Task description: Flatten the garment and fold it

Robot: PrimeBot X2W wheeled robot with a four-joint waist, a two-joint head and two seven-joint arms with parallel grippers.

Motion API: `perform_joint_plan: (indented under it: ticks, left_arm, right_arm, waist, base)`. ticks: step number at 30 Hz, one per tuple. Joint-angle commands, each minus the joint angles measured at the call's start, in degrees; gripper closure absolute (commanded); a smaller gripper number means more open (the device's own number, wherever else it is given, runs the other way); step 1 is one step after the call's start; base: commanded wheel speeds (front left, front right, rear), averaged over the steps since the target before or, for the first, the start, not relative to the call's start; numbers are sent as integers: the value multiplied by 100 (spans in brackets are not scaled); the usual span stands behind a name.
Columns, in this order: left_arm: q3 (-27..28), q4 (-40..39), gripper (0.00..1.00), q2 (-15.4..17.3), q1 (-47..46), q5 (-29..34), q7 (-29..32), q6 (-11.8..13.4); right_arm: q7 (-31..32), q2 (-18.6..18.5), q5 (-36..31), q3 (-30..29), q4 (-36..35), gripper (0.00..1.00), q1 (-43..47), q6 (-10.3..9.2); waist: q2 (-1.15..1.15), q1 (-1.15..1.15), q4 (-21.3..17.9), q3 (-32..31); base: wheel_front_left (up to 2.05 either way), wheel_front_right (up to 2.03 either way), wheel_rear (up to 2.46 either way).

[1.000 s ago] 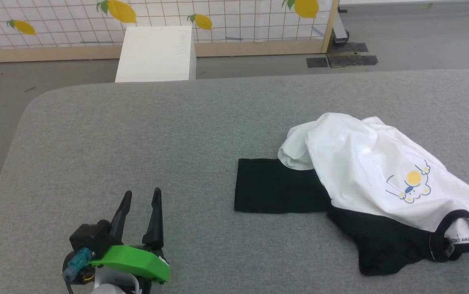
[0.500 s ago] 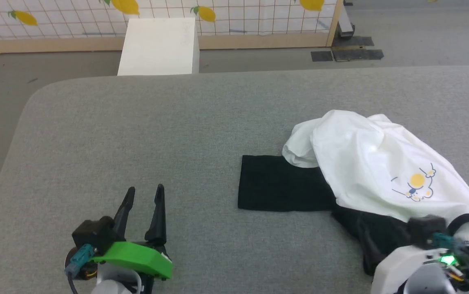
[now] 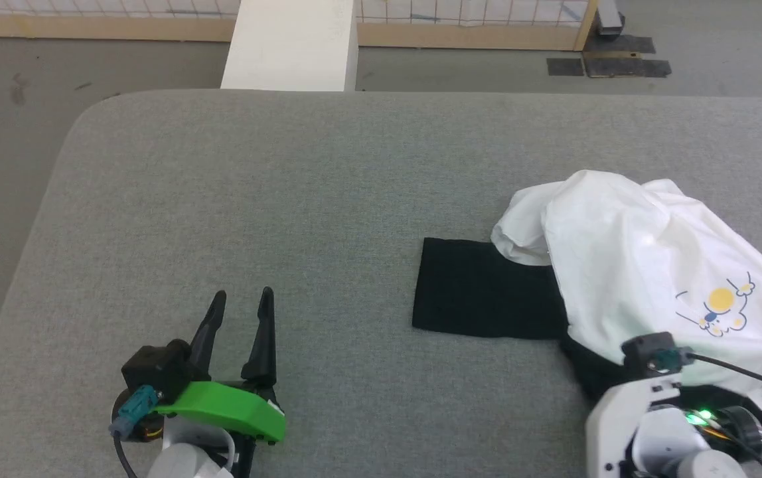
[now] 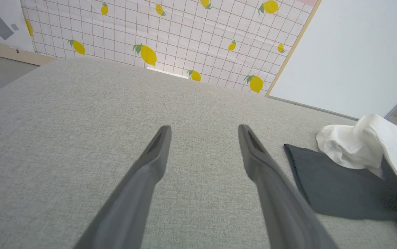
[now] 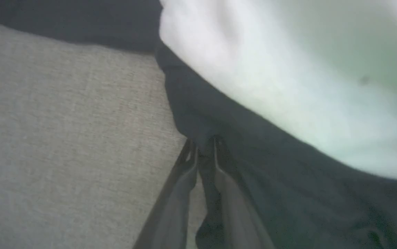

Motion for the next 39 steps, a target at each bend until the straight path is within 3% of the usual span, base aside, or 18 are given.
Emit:
perform_joint_plan:
  ticks: [1,4,10,13,17,18,19,20,23,27,35,39]
  left_arm:
    - [7,7,0,-5,-98,-14,-21,-40]
    - [25,22,0,-5,-94,-13,-21,-40]
    - [35,20,0,-6,-105,-6,-21,-40]
    - [2,16,0,-7,-129,-11,-21,-40]
    - [-115,43,0,-8,-176,-37,-21,-40]
    - [-163,66,0,-9,-188,-52,-21,-40]
    - [-188,78,0,-9,-194,-63,-21,-40]
    - [-199,88,0,-9,-184,-84,-21,-40]
    - [-164,101,0,-10,-116,-77,-21,-40]
    - [-86,115,0,-9,6,-48,-21,-40]
    - [-143,187,0,39,188,-15,-21,-41]
    - [-315,354,0,74,127,-47,64,-41]
  right_arm:
    - [53,76,138,237,54,100,-50,-4]
    - [-43,76,369,748,-163,100,-267,-4]
    - [-392,76,965,2353,-600,100,-1023,-4]
    - [-548,76,1178,3024,-355,100,-1481,-4]
    - [-614,76,1499,3438,383,100,-1876,-4]
    - [-684,76,1608,3459,569,72,-1944,-4]
    - [-721,76,1684,3474,697,0,-1986,-4]
    - [-904,76,1899,3462,808,0,-2045,-4]
    - [-1285,76,2095,3278,740,0,-2043,-4]
    - [-2035,76,2074,2615,250,0,-1784,-4]
    - [-2891,76,937,220,-720,0,-364,-4]
    - [-3045,76,670,-511,-803,0,172,-4]
  waist:
    - [0,0,50,8]
    - [0,0,63,-33]
    - [0,0,81,-104]
    - [0,0,118,-88]
    - [0,0,239,-37]
    - [0,0,283,-31]
    - [0,0,305,-29]
    - [0,0,325,-41]
    - [0,0,312,-112]
    - [0,0,224,-283]
    - [0,0,-126,-598]
    - [0,0,-318,-638]
  base:
    - [0,0,0]
    - [0,0,0]
    - [0,0,0]
    - [0,0,0]
    - [0,0,0]
    - [0,0,0]
    - [0,0,0]
    - [0,0,0]
    - [0,0,0]
    - [0,0,0]
    - [0,0,0]
    - [0,0,0]
